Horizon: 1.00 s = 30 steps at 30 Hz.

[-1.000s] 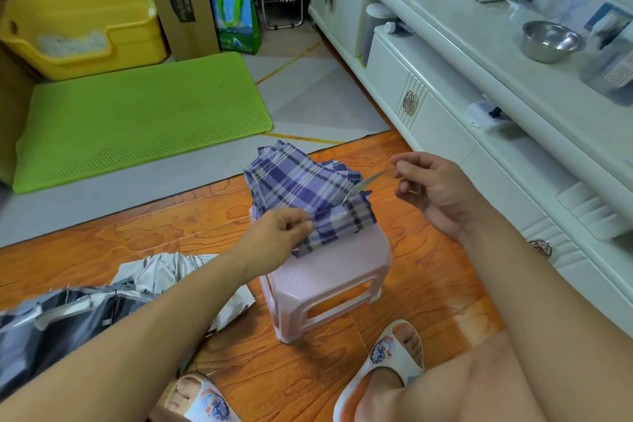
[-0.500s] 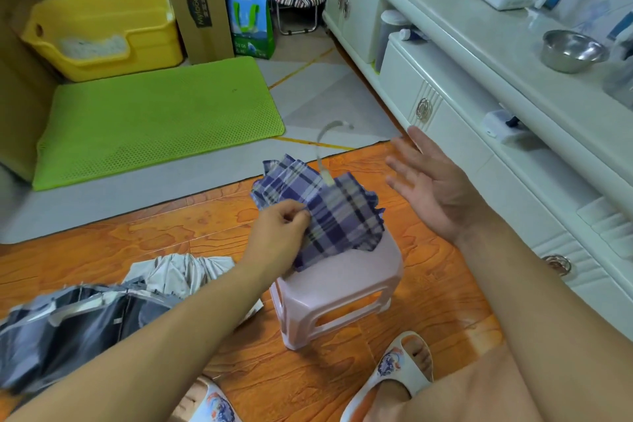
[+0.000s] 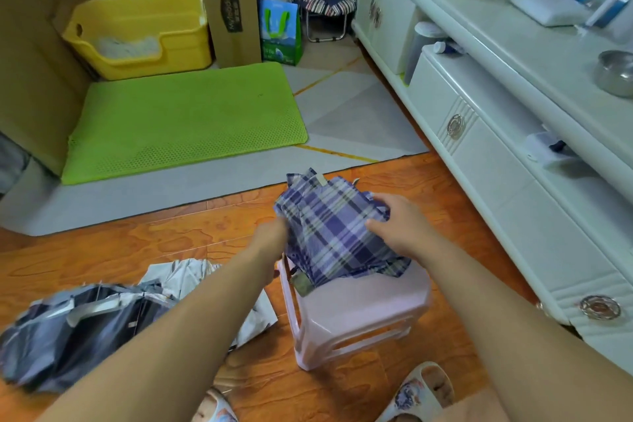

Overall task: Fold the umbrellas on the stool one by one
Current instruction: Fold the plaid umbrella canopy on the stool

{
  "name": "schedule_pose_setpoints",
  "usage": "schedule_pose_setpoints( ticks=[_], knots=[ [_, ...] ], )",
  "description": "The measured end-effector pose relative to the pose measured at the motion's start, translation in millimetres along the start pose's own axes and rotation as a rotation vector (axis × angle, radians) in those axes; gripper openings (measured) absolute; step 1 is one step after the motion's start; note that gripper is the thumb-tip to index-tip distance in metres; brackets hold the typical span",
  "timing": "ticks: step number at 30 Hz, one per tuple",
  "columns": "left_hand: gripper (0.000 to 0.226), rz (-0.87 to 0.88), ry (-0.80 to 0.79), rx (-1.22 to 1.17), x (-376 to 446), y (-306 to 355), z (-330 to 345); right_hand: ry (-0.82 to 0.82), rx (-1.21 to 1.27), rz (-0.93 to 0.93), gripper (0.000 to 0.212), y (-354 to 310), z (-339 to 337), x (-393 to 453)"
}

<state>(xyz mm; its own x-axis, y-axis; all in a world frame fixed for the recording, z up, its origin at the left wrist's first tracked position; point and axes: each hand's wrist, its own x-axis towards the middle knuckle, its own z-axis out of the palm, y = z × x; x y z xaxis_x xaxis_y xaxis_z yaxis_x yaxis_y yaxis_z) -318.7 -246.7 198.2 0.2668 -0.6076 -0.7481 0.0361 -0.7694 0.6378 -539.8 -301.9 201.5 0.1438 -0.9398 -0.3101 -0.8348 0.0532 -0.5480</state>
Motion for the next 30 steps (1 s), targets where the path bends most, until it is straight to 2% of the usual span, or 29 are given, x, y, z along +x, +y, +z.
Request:
schedule_pose_setpoints(
  ticks=[2, 3, 6, 8, 11, 14, 17, 19, 20, 22, 24, 26, 28, 30],
  knots=[
    [0.015, -0.007, -0.022, 0.034, -10, -9, 3, 0.008, -0.047, -0.068, 0.065, -16, 4, 10],
    [0.020, -0.018, -0.052, 0.068, -14, -15, 5, -0.010, -0.087, -0.118, 0.066, -25, 5, 18],
    [0.054, 0.031, -0.095, 0.216, -19, -32, 5, -0.132, -0.324, -0.308, 0.081, -56, 3, 55],
    [0.065, 0.131, -0.071, 0.254, -12, -40, 1, -0.255, -0.414, -0.360, 0.094, -75, 0, 83],
    [0.073, 0.263, -0.056, 0.110, -7, -32, -6, -0.395, -0.495, -0.326, 0.109, -92, -4, 111],
    [0.081, 0.368, -0.026, 0.010, 7, -11, -12, -0.379, -0.571, -0.204, 0.113, -89, -8, 118],
    [0.078, 0.349, -0.002, -0.113, 19, 6, -13, -0.343, -0.454, -0.172, 0.101, -76, -12, 105],
    [0.070, 0.352, 0.030, -0.101, 24, 13, -13, -0.271, -0.354, -0.181, 0.083, -68, -13, 93],
    [0.062, 0.355, 0.039, -0.093, 24, 17, -13, -0.217, -0.301, -0.183, 0.070, -65, -14, 88],
    [0.032, 0.363, 0.010, -0.054, 25, 22, -11, -0.140, -0.133, -0.181, 0.042, -61, -17, 77],
    [0.004, 0.383, -0.007, 0.013, 24, 23, -12, -0.134, 0.068, -0.190, 0.019, -61, -25, 60],
    [0.009, 0.438, 0.021, 0.051, 21, 24, -12, -0.128, 0.119, -0.238, 0.011, -62, -32, 42],
    [0.006, 0.517, 0.056, 0.093, 13, 26, -14, -0.078, 0.059, -0.329, 0.009, -62, -38, 25],
    [0.008, 0.576, -0.057, 0.103, -3, 25, -12, 0.002, 0.042, -0.414, 0.009, -60, -45, 9]
  ],
)
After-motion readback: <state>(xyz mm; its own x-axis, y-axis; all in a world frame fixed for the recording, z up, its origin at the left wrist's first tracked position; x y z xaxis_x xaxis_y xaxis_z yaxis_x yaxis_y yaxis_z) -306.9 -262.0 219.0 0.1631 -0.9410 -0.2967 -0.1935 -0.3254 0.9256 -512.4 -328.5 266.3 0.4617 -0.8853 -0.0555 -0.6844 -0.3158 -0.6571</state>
